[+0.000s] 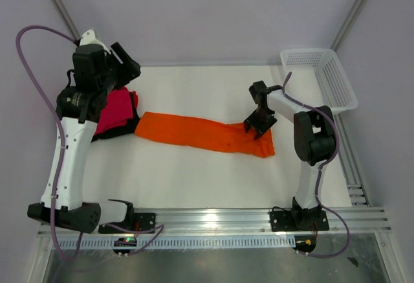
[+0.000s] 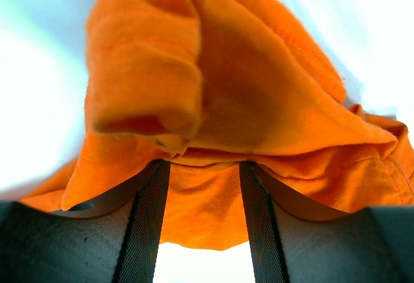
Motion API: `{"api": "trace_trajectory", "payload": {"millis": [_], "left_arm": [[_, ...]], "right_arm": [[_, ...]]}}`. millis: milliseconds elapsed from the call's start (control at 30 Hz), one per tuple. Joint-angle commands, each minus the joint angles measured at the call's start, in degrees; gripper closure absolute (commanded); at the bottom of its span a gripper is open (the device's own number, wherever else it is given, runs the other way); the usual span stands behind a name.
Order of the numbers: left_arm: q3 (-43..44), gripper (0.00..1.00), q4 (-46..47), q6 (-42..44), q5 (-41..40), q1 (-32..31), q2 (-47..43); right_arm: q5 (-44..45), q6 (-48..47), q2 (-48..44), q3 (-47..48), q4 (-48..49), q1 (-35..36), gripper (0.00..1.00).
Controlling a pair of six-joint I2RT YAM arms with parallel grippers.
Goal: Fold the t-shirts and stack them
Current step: Fold the other side of the tshirt into a rectangle
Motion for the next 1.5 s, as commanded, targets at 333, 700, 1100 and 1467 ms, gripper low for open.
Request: {"api": "trace_trajectory", "payload": {"millis": [333,700,1100,1467], "left_arm": [[2.5,0.28,-0.1,1.1,-1.1,0.2,-5.3],[6.0,0.21,-2.9,3.2,-4.9,0.2,-7.7],[0.9,0.19,-1.4,1.1,-1.4,0.2,-9.0],[-3.8,0.19,2.8,-2.1,3.6,0.2,-7.2]], "right_arm": [[0.0,-11.0,6.9,13.8,-2.0,-2.8,0.48],[0.7,-15.9,17.1,32.9,-7.9,-5.3,0.49],[7.3,-28.4,-1.9,20.0,12.4,-5.4,0.5],[11.2,-33.8,-17.8,12.6,14.9,-3.0,0.5]]}}
